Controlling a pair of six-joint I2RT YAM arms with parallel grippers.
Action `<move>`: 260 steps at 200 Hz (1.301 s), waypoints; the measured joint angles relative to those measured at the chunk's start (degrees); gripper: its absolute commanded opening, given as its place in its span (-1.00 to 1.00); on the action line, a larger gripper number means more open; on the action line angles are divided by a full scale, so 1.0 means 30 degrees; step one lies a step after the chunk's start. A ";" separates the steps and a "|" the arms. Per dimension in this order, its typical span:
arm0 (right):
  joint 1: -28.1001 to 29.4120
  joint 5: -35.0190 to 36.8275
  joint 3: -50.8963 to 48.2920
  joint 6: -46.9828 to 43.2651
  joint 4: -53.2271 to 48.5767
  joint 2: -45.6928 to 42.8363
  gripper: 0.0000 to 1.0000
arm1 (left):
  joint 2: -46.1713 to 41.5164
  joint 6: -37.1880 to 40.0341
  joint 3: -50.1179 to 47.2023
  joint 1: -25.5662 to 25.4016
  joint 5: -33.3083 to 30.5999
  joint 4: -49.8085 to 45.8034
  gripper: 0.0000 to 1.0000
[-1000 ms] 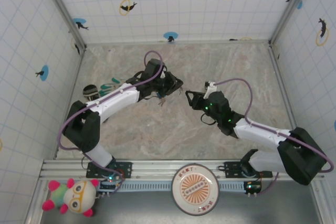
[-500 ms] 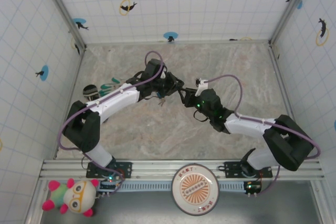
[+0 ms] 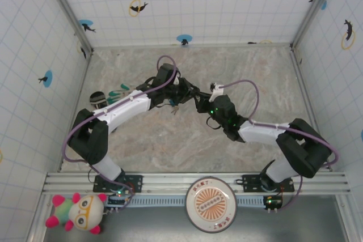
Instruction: Unlock with the key
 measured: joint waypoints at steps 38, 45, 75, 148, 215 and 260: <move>0.0080 0.0189 0.0197 -0.0175 0.0597 0.0342 -0.75 | 0.0007 -0.0189 0.0000 -0.0022 -0.0066 0.0379 -1.00; 0.0080 0.0219 0.0248 -0.0175 0.0699 0.0401 -0.81 | 0.0007 -0.0240 0.0000 -0.0007 -0.0095 0.0437 -1.00; 0.0080 0.0182 0.0248 -0.0408 0.0721 0.0430 -0.98 | 0.0007 -0.0262 0.0000 0.0000 -0.0255 0.0437 -0.74; -0.0313 -0.1501 -0.0605 -0.0481 0.0160 -0.0729 -1.00 | -0.0044 0.0750 0.0000 0.0488 -0.0459 0.0204 -0.05; -0.1239 -0.4218 -0.1792 -0.0911 -0.0918 -0.3577 -1.00 | -0.0780 0.2790 0.0000 0.1311 -0.0860 -0.0321 -0.08; -0.2310 -0.6564 -0.1807 -0.1115 -0.1494 -0.4976 -1.00 | -0.0780 0.5093 0.0051 0.1311 0.0393 -0.0648 -0.09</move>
